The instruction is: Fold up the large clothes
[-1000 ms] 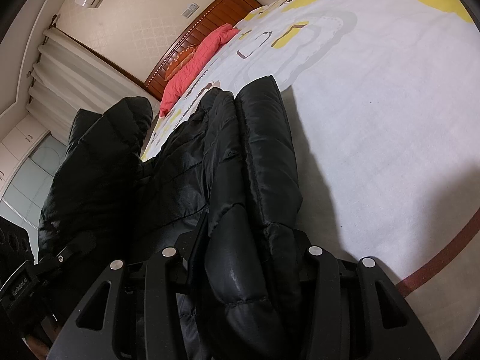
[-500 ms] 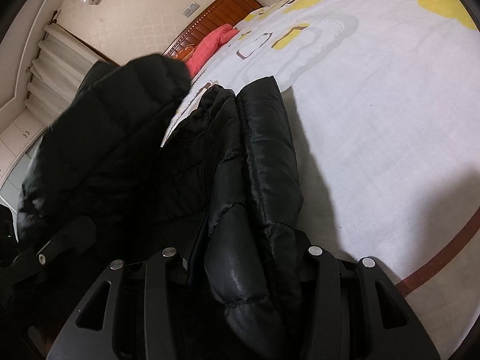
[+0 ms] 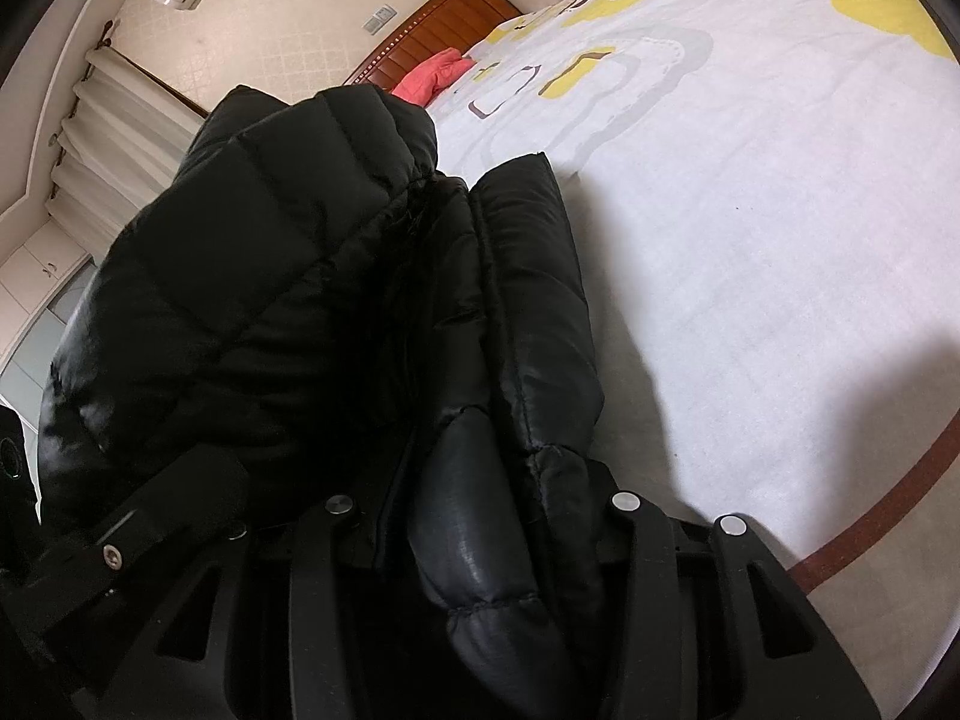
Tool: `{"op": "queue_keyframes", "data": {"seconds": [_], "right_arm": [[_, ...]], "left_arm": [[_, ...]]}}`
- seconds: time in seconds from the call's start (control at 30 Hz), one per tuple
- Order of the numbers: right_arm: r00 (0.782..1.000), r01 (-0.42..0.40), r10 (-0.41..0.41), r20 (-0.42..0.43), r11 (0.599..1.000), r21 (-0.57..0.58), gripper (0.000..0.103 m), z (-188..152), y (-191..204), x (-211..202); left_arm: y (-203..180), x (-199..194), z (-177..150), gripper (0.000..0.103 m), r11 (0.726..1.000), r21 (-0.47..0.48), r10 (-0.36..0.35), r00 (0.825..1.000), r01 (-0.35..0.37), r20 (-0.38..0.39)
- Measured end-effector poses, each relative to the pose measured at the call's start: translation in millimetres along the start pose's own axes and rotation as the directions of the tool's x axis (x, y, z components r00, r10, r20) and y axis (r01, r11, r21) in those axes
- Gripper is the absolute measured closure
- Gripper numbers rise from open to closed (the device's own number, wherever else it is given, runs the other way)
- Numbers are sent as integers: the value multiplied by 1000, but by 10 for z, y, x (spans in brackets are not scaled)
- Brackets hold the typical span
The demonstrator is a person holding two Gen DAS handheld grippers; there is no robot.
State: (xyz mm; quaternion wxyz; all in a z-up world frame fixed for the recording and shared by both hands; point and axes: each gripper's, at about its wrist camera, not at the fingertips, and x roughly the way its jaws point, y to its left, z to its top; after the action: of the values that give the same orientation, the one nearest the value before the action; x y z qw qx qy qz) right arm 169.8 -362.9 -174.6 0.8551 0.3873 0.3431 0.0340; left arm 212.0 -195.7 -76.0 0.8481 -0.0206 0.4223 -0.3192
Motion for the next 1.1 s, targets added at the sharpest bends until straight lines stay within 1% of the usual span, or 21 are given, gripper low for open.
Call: {"op": "queue_keyframes", "data": {"seconds": [0.1,0.13,0.6,0.67,0.8,0.9,0.97,1.0,1.07,1.1], "right_arm": [[1000,4,-4,0,1000,-3,62,7,-12,-6],[1000,6,-6,0,1000,-4,62,-50,16,-13],[1000,9,-9,-1,1000,-7,61,-37,21,-32],[1000,12,-12,-2,1000,-8,60,-46,91,5],[1000,21,-21,-5,1000,-6,57,-23,73,-35],[999,35,-35,5,999,-7,52,16,46,-111],[999,50,-50,18,999,-8,46,27,14,-176],[998,56,-56,24,998,-7,45,37,-15,-218],[998,56,-55,25,998,-1,45,46,-66,-267],[998,58,-58,26,998,2,45,59,-99,-307]], "left_arm": [[-13,-8,-4,75,1000,-1,-2,1000,2,2],[-14,-14,-14,75,1000,-2,-3,1000,3,3],[-51,-37,-36,75,1000,1,-7,1000,7,11],[-62,-44,-42,73,1000,1,-10,1000,10,13],[-67,-64,-49,70,1000,-8,-22,1000,22,15],[-81,-95,-55,64,1000,-20,-20,1000,20,21],[-85,-118,-55,59,999,-39,-27,999,28,28],[-96,-139,-57,56,998,-49,-37,999,39,33],[-115,-192,-57,40,995,-75,-66,997,70,49],[-116,-213,-55,37,994,-84,-70,996,74,57]]}}
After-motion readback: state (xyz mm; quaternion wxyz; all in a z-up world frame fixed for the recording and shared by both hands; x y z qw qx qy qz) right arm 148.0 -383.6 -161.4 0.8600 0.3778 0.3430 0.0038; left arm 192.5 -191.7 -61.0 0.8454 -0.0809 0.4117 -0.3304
